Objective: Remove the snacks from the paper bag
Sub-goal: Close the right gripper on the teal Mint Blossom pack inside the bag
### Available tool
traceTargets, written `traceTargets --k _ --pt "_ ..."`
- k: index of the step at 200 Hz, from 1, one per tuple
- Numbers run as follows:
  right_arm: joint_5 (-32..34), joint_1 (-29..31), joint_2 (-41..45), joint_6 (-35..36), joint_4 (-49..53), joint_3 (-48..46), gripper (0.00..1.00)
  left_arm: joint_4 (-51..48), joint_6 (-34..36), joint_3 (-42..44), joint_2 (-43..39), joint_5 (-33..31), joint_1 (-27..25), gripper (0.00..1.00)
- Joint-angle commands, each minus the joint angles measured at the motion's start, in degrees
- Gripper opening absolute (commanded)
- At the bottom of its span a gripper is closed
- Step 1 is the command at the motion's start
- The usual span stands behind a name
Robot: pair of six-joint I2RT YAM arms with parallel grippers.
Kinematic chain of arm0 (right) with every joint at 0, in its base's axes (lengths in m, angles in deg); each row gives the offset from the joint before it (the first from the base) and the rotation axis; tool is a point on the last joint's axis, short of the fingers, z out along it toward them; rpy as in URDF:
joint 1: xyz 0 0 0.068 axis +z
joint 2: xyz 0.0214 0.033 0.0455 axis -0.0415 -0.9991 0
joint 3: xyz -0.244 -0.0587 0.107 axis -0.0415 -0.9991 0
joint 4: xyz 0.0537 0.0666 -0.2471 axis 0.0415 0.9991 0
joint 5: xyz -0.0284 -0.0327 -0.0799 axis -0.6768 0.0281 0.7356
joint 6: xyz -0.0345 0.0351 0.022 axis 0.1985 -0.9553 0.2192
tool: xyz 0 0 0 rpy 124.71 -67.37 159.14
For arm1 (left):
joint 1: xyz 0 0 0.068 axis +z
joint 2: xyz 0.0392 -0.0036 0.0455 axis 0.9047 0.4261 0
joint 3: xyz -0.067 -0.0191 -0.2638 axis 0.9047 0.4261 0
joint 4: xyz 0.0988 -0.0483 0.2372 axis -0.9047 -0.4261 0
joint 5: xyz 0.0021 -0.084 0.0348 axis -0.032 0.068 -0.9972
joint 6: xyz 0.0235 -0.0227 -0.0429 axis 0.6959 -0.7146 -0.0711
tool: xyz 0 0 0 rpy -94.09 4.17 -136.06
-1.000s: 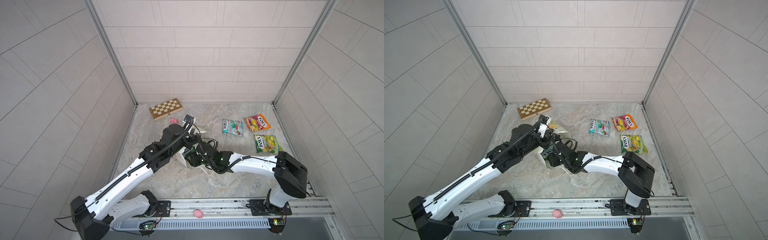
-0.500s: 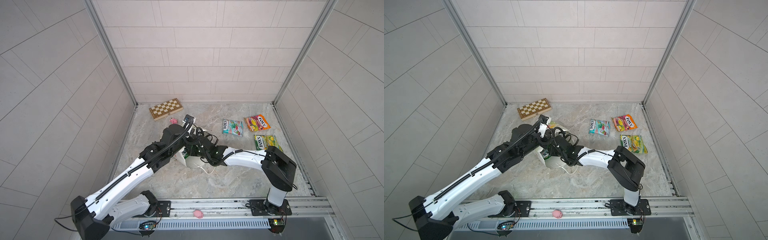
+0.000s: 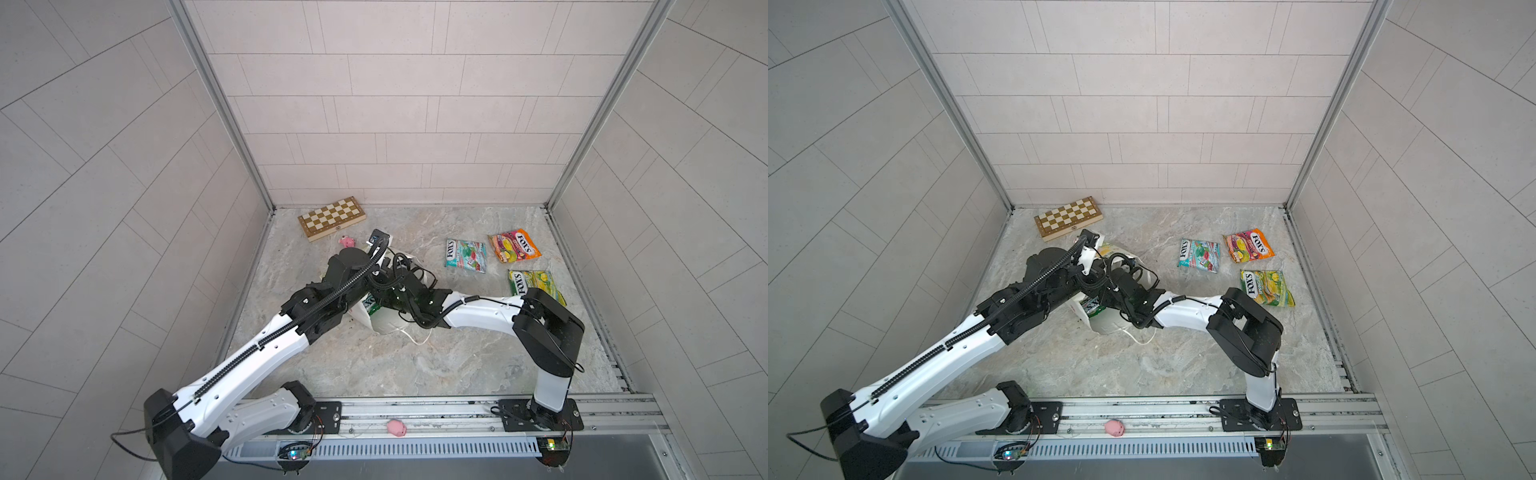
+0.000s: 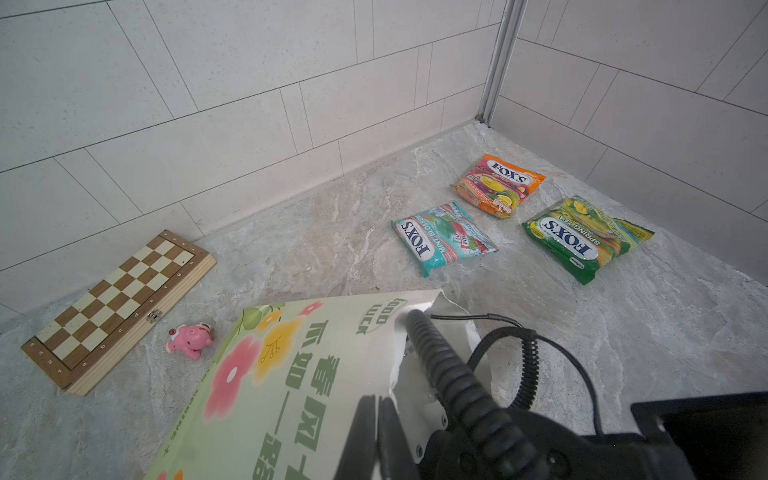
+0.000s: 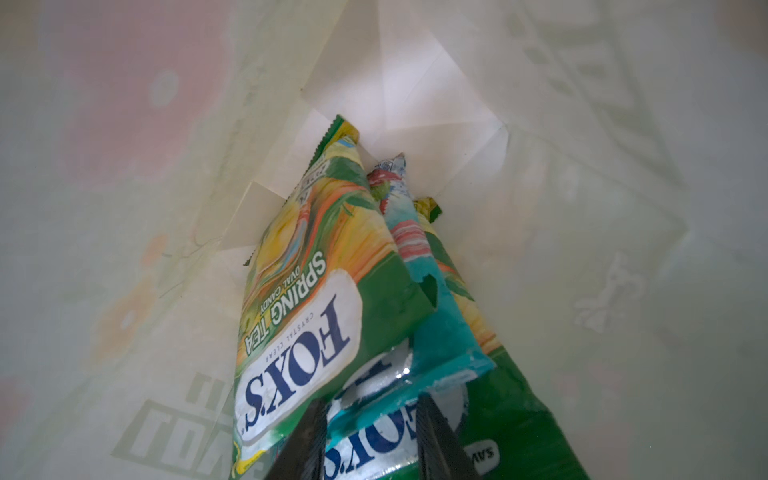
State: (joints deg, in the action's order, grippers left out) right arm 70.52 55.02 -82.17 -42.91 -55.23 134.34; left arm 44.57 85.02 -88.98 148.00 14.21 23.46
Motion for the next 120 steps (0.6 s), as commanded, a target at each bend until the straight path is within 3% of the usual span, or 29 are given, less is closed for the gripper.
traceTargets --k 1,52,94,102,120 --pt "1.32 -0.52 -1.64 -2.17 0.20 0.31 0.37 0.80 -0.72 0.41 0.07 0.09 -0.12 0.00" --pt "0.31 -0.66 -3.74 -2.93 2.70 2.63 0.24 0.80 -0.79 0.47 0.20 -0.08 -0.16 0.00" --pt "0.01 -0.96 -6.35 -2.57 2.16 4.27 0.29 0.80 -0.88 0.45 0.27 -0.17 -0.08 0.00" --pt "-0.54 -1.04 -6.99 -2.12 2.44 4.98 0.25 0.78 -0.90 0.43 0.33 -0.25 -0.12 0.00" --pt "-0.92 -1.22 -6.57 -1.12 3.22 5.36 0.06 0.56 -0.81 0.33 0.50 -0.58 -0.07 0.00"
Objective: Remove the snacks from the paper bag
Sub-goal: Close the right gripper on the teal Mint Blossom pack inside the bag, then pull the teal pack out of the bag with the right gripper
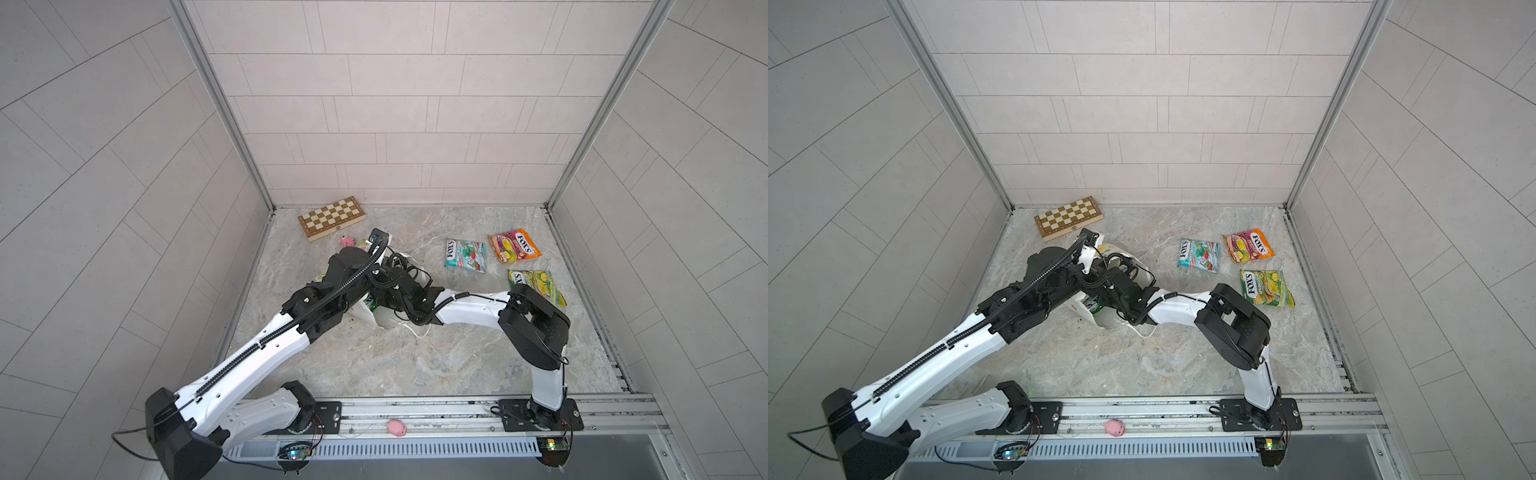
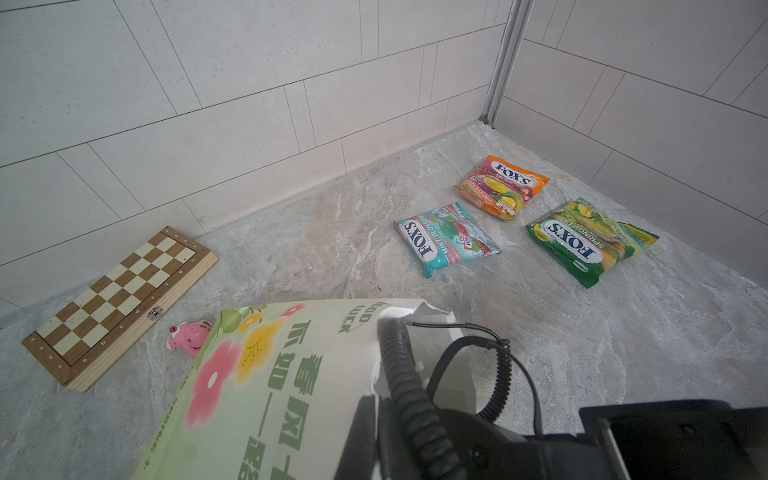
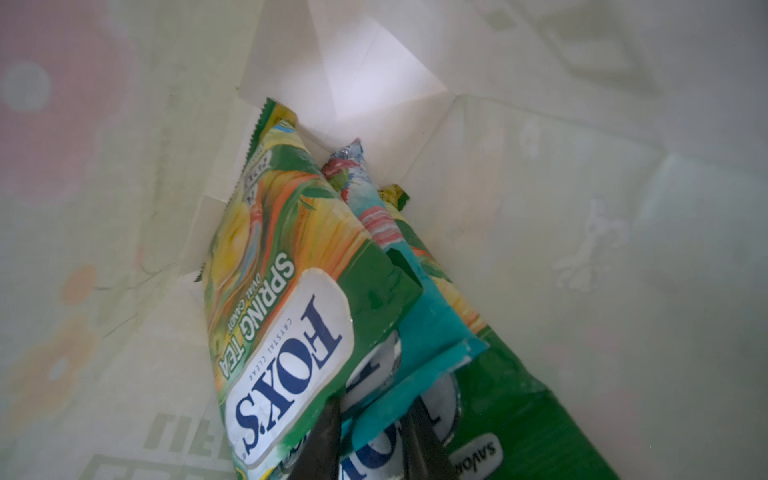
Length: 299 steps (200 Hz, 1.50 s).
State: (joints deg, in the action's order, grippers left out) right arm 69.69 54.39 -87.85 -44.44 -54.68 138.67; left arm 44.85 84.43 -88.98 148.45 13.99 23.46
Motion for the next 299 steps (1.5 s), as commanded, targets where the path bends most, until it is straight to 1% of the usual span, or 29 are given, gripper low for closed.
traceTargets --k 1,8,61,89,106,138,172,189,230,261,299 --pt "0.01 -0.59 -0.81 0.50 2.64 0.97 0.06 0.22 -0.21 0.31 0.02 -0.38 -0.03 0.00" --pt "0.55 -0.51 0.10 1.04 2.73 0.49 0.00 0.09 -0.20 0.23 0.25 -0.61 -0.17 0.00" --pt "4.42 -0.59 9.03 7.88 6.48 -4.10 0.00 -1.41 1.64 -0.25 1.32 -1.72 -0.14 0.00" --pt "5.29 -0.76 12.82 10.85 7.78 -6.16 0.00 -1.64 2.33 -0.23 1.28 -1.76 -0.12 0.00" --pt "4.89 -1.13 15.02 12.55 8.22 -7.26 0.00 -1.60 2.35 -0.06 1.22 -1.44 -0.13 0.00" --pt "2.00 -2.17 17.95 14.59 9.42 -8.34 0.00 -1.68 2.27 -0.20 1.27 -1.66 -0.08 0.00" --pt "-0.53 -2.35 21.73 18.49 9.61 -9.50 0.00 -1.76 1.78 -0.30 1.62 -2.19 -0.07 0.00" --pt "-0.72 -2.31 24.25 20.18 9.75 -10.17 0.00 -1.94 1.73 -0.46 1.95 -1.63 -0.13 0.00" --pt "1.61 -2.59 31.05 22.44 11.00 -11.24 0.00 -2.46 1.58 -0.80 2.47 -0.56 -0.12 0.00" --pt "0.84 -3.01 36.13 24.22 13.43 -10.95 0.00 -2.73 1.47 -0.93 2.73 -1.02 -0.16 0.00" --pt "-1.27 -4.08 42.95 28.97 19.27 -9.61 0.00 -3.06 0.16 -1.42 3.20 -2.81 -0.16 0.00"
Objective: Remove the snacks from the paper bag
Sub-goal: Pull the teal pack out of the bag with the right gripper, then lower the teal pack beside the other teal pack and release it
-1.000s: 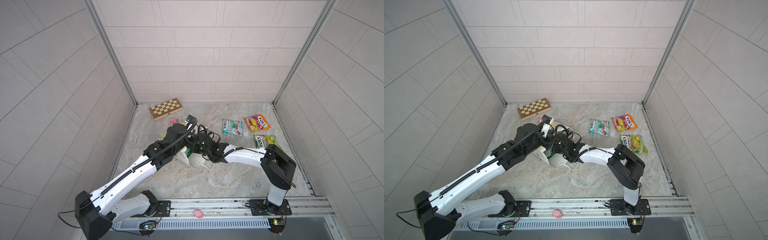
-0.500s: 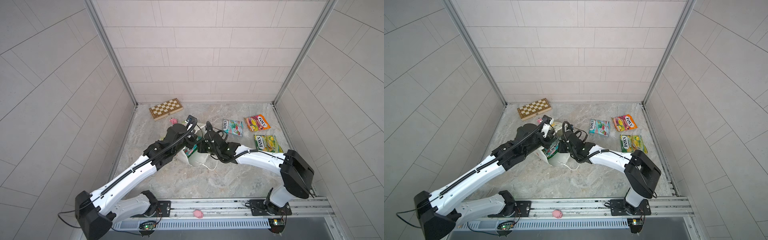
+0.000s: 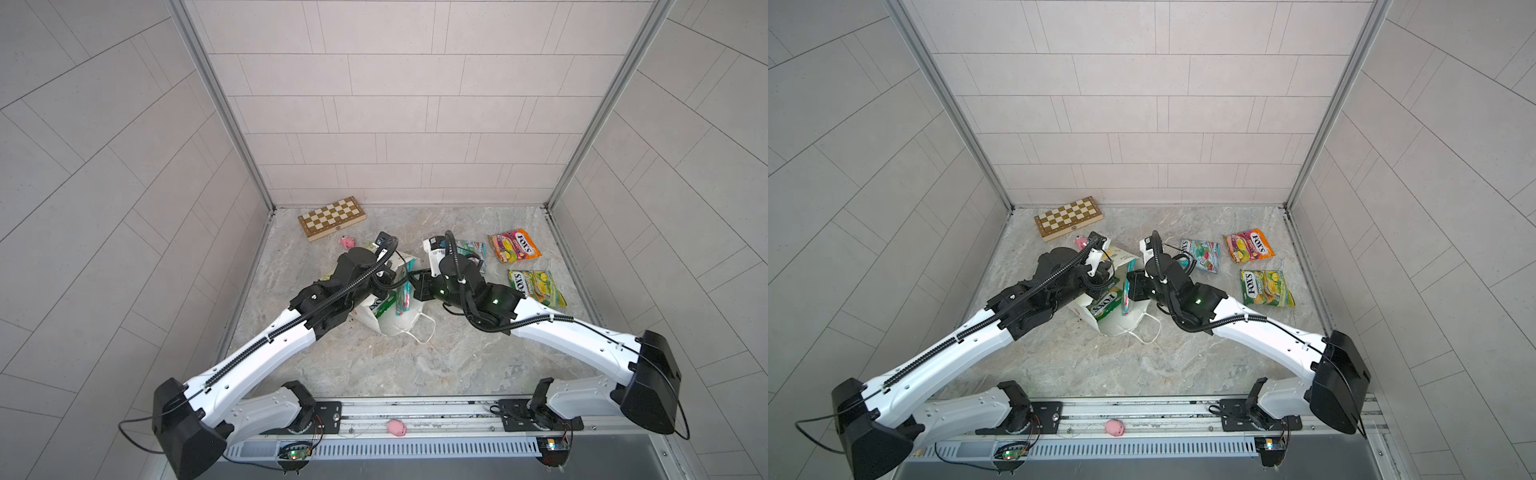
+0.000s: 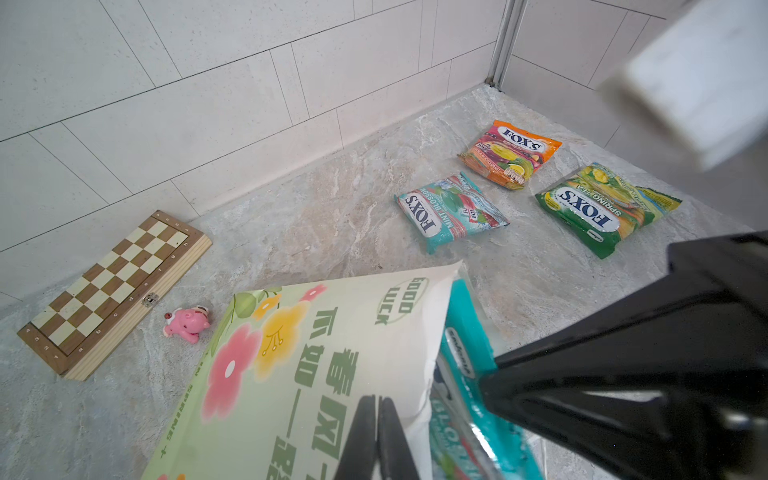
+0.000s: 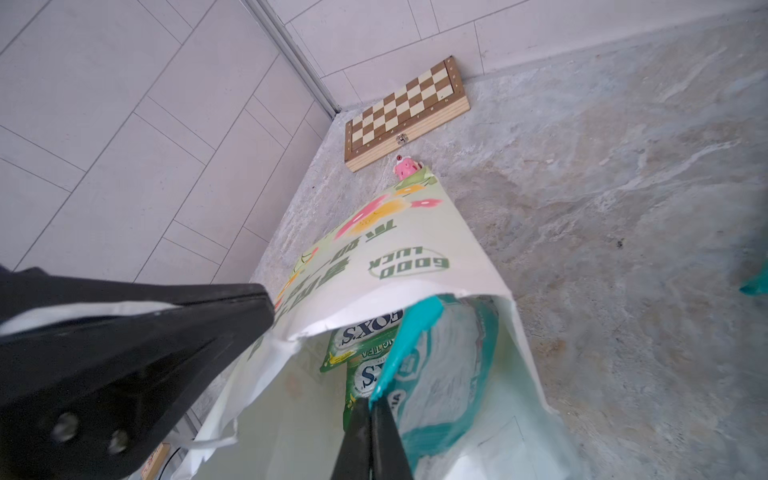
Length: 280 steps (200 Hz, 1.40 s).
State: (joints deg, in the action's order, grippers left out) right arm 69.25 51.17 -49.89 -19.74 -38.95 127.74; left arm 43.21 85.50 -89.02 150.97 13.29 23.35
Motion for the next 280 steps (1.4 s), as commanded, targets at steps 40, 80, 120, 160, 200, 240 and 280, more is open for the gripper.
traceTargets --k 40,80,120,160,200,240,280 --pt "-1.94 -4.96 12.45 6.11 9.12 1.07 0.00 -1.72 -1.26 -1.75 0.92 -2.24 -0.01 0.00" --pt "-4.73 -10.33 17.40 6.54 12.89 1.08 0.00 -1.80 -1.28 -1.79 0.95 -2.49 -0.05 0.00" --pt "-7.45 -18.30 18.83 6.58 15.94 -0.70 0.00 -1.88 -1.28 -1.80 0.96 -2.41 -0.05 0.00" --pt "-11.67 -29.14 16.59 6.96 14.60 -7.45 0.00 -1.93 -1.32 -1.80 0.87 -2.50 0.01 0.00" --pt "-23.60 -40.99 2.83 5.33 -2.00 -18.00 0.00 -2.06 -1.33 -1.87 1.14 -2.40 -0.02 0.00" --pt "-32.50 -46.85 -14.08 6.35 -5.35 -15.68 0.00 -2.15 -1.32 -1.91 1.36 -2.56 0.03 0.00" --pt "-30.66 -46.98 -17.17 6.56 -6.02 -15.27 0.00 -2.24 -1.02 -1.86 1.37 -2.97 -0.02 0.00"
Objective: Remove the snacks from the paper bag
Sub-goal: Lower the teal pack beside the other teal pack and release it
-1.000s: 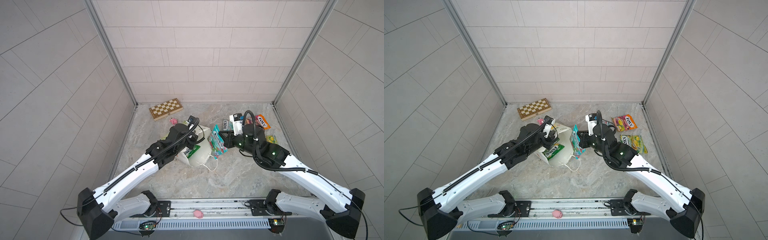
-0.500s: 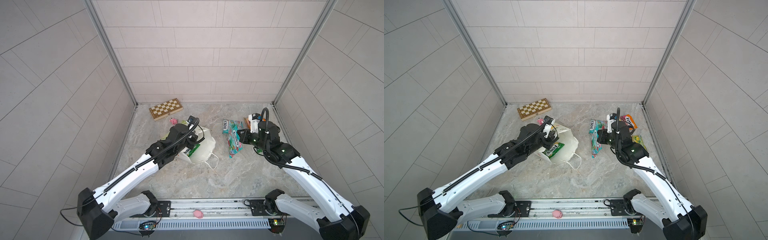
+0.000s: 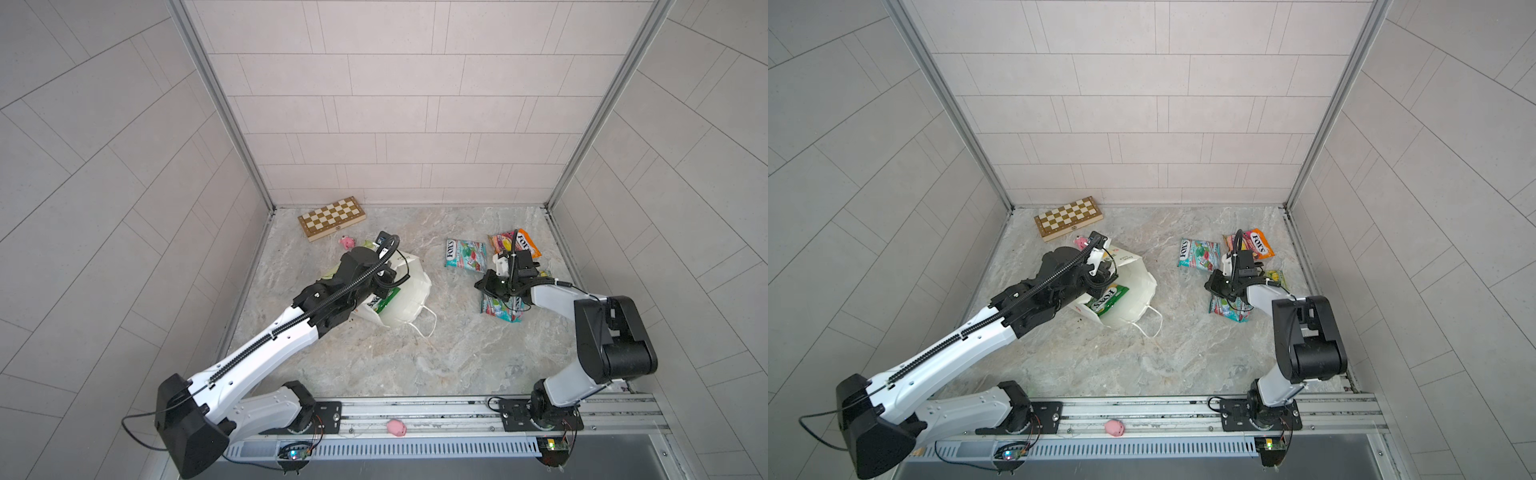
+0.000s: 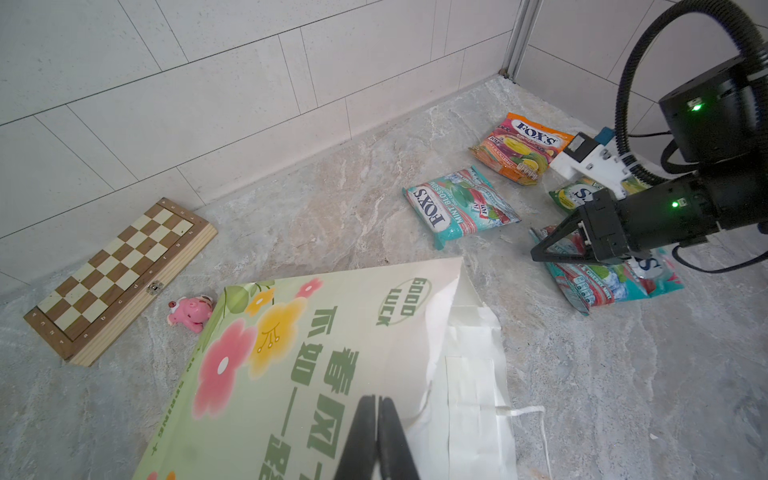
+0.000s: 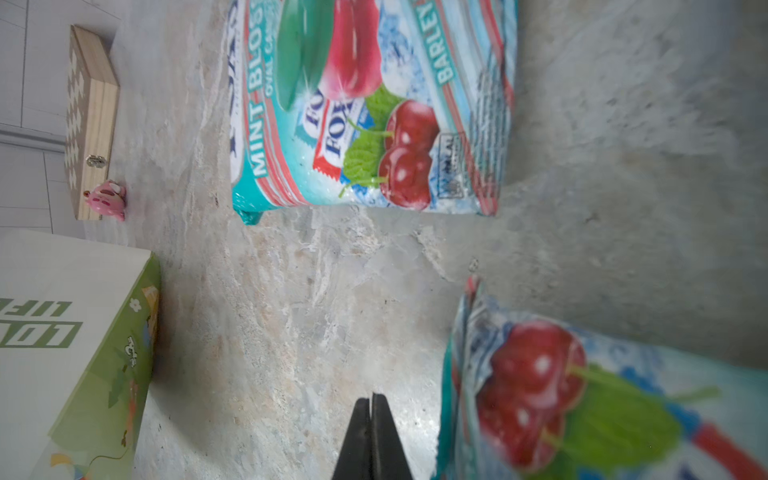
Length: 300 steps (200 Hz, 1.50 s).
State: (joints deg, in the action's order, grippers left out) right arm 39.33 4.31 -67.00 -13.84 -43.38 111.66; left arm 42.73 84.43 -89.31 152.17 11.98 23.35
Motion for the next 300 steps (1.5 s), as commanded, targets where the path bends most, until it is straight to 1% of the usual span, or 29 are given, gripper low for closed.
traceTargets --k 1,27,45,59,84,98,114,128,147,157,162,194,215,228,252,278,290,300 --pt "-0.73 -0.10 -0.05 0.66 -1.58 0.79 0.00 -1.75 0.06 -1.57 0.16 -1.64 -0.04 0.00" --pt "-1.84 0.13 0.09 0.77 -0.48 2.05 0.00 -1.75 0.06 -1.68 0.58 -1.54 -0.01 0.00" --pt "-1.25 0.76 2.74 2.43 2.82 3.22 0.00 -1.83 0.06 -1.68 0.79 -1.45 0.00 0.00" --pt "2.10 1.36 6.11 4.35 7.15 4.14 0.17 -1.84 0.00 -1.82 0.88 -1.52 0.01 0.00" --pt "9.42 1.54 11.19 7.73 15.05 5.71 0.34 -2.02 0.06 -1.85 1.03 -1.23 -0.03 0.00" --pt "11.55 1.69 13.73 9.50 17.46 5.68 0.40 -2.17 0.06 -1.92 0.88 -0.91 -0.03 0.00" --pt "10.13 2.25 17.09 11.59 17.04 4.48 0.44 -2.19 0.07 -1.95 0.60 -0.78 -0.03 0.00" --pt "9.74 3.40 20.89 12.38 15.32 2.63 0.46 -2.29 0.16 -1.97 0.60 -0.84 -0.01 0.00" --pt "9.28 6.52 25.66 13.77 12.94 -0.01 0.47 -2.28 0.19 -1.99 0.46 -0.68 -0.02 0.00" --pt "7.97 8.08 27.62 14.72 13.48 -0.33 0.48 -2.28 0.20 -1.92 0.34 -0.46 -0.02 0.00" --pt "8.35 8.73 28.43 15.03 14.31 -0.23 0.48 -2.30 0.24 -1.92 0.25 -0.40 -0.05 0.00" --pt "17.39 11.01 31.15 16.60 20.68 0.77 0.49 -2.38 0.19 -2.08 -0.08 0.04 0.00 0.00" --pt "25.83 11.47 29.13 15.74 26.36 2.29 0.49 -2.37 0.14 -2.08 -0.10 0.28 0.03 0.00" --pt "28.72 11.51 27.19 14.70 28.79 2.94 0.49 -2.37 -0.03 -2.07 0.03 0.44 -0.06 0.00" --pt "31.43 12.86 25.23 14.36 29.37 2.76 0.50 -2.46 -0.07 -2.10 -0.09 0.41 0.01 0.00" --pt "39.70 13.75 22.87 12.01 30.36 2.49 0.51 -2.54 -0.03 -2.11 -0.14 0.39 -0.02 0.00" --pt "42.07 13.80 21.28 11.28 29.96 2.44 0.52 -2.54 -0.03 -2.11 -0.17 0.39 0.01 0.00" --pt "42.83 13.79 19.89 11.20 29.56 2.44 0.54 -2.54 -0.03 -2.15 -0.18 0.39 -0.05 0.00"
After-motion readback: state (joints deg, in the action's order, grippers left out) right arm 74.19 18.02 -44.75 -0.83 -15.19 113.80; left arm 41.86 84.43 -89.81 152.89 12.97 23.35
